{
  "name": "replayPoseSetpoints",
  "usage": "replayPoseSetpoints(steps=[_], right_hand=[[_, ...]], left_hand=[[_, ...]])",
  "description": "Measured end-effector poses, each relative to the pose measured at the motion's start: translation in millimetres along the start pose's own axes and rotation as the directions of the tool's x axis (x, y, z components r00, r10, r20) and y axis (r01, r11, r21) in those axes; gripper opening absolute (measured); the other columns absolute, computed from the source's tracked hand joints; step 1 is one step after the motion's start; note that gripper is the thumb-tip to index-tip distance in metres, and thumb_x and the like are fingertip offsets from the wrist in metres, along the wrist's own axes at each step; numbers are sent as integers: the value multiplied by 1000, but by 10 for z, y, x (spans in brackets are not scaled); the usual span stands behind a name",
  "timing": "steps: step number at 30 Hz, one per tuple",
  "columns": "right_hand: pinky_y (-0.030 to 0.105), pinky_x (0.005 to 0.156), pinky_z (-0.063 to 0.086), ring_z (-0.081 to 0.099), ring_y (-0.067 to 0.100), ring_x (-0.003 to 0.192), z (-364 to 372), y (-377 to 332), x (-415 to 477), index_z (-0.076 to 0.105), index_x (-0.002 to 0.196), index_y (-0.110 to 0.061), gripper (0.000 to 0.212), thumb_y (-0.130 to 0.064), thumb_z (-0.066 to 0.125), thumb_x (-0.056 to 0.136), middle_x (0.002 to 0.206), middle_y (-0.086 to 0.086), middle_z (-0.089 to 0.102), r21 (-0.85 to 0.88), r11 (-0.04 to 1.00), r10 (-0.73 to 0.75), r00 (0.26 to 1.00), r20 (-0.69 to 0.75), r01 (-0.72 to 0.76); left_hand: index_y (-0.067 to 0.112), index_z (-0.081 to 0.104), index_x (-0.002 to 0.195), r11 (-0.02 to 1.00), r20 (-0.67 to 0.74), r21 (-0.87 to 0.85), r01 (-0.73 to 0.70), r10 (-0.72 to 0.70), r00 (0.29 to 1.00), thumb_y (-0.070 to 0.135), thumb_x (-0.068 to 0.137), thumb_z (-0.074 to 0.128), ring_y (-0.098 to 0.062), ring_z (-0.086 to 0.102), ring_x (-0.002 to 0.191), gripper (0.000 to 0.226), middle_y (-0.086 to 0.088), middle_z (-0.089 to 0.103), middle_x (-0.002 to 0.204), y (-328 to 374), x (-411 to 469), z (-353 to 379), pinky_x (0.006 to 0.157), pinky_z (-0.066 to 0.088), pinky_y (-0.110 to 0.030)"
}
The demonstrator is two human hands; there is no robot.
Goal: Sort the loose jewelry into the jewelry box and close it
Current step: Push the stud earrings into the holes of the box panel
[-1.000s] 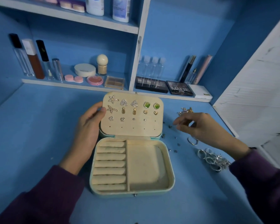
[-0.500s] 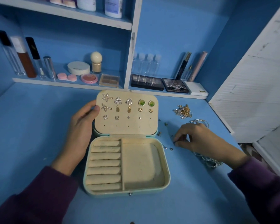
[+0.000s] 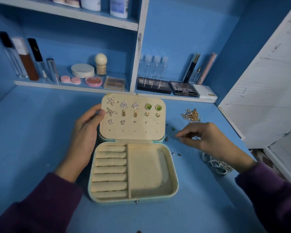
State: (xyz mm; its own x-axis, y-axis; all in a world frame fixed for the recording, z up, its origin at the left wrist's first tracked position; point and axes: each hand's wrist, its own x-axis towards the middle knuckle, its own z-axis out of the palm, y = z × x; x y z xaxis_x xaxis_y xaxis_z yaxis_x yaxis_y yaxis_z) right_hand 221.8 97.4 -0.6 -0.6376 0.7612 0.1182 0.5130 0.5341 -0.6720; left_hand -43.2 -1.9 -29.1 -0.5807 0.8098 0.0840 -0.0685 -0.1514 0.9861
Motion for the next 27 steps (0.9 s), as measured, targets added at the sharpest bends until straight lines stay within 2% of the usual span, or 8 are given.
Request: replayPoseSetpoints(steps=[5, 10, 12, 14, 19, 22, 24, 27], right_hand=[[13, 76, 48, 65, 2, 75, 9, -69, 46, 73, 84, -31, 26, -5, 71, 80, 83, -15, 71, 42, 998, 35, 999, 29, -37], [23, 71, 53, 63, 7, 66, 71, -139, 108, 74, 83, -26, 16, -12, 75, 76, 76, -10, 73, 108, 992, 66, 998, -9, -65], [15, 66, 50, 61, -2, 63, 104, -169, 143, 75, 83, -20, 10, -12, 75, 76, 71, -16, 72, 123, 991, 57, 998, -9, -55], [10, 70, 48, 64, -5, 68, 136, -195, 177, 76, 82, -17, 8, -11, 75, 76, 75, -19, 72, 131, 990, 53, 999, -14, -50], [35, 83, 55, 69, 21, 80, 193, -260, 232, 74, 78, -19, 11, -9, 76, 75, 81, -4, 74, 197, 980, 48, 998, -51, -37], [48, 84, 51, 65, 36, 86, 197, -279, 236, 76, 79, -19, 12, -9, 76, 74, 82, -2, 75, 284, 957, 75, 996, -46, -59], [39, 86, 54, 68, 27, 88, 178, -275, 236, 76, 85, -15, 14, -6, 75, 74, 86, -1, 75, 332, 939, 105, 994, -16, -93], [15, 78, 52, 69, 8, 87, 143, -277, 226, 74, 95, -6, 20, 2, 70, 77, 91, 0, 75, 357, 930, 83, 996, 31, -88]], left_hand=[[34, 66, 92, 1000, 14, 1, -6, 6, 1000, 8, 97, 46, 6, 65, 82, 32, 21, 72, 84, 12, -9, 11, 81, 48, -23], [33, 66, 94, 1000, 14, 0, -4, 4, 1000, 9, 96, 47, 5, 65, 83, 31, 20, 72, 85, 2, -1, -5, 79, 47, -21], [33, 66, 94, 1000, 20, -2, -4, 4, 1000, 9, 97, 47, 6, 65, 83, 31, 20, 72, 85, -5, 2, -10, 78, 48, -19], [34, 66, 94, 1000, 16, 3, -11, 11, 1000, 10, 97, 47, 6, 65, 84, 31, 20, 72, 86, -12, 7, -15, 77, 47, -18], [33, 66, 95, 1000, 28, -5, -24, 24, 999, 9, 96, 47, 6, 65, 83, 31, 20, 72, 85, -16, 12, -14, 71, 47, -9], [34, 67, 95, 1000, 28, 3, -27, 26, 999, 10, 96, 48, 5, 65, 86, 31, 18, 72, 89, -21, 14, -22, 76, 47, -15], [35, 67, 95, 1000, 25, 3, -29, 29, 999, 11, 96, 48, 5, 65, 86, 31, 19, 72, 89, -28, 20, -26, 76, 47, -15], [34, 67, 95, 1000, 31, -7, -27, 27, 999, 11, 97, 48, 6, 65, 83, 30, 19, 72, 86, -29, 24, -25, 71, 48, -9]])
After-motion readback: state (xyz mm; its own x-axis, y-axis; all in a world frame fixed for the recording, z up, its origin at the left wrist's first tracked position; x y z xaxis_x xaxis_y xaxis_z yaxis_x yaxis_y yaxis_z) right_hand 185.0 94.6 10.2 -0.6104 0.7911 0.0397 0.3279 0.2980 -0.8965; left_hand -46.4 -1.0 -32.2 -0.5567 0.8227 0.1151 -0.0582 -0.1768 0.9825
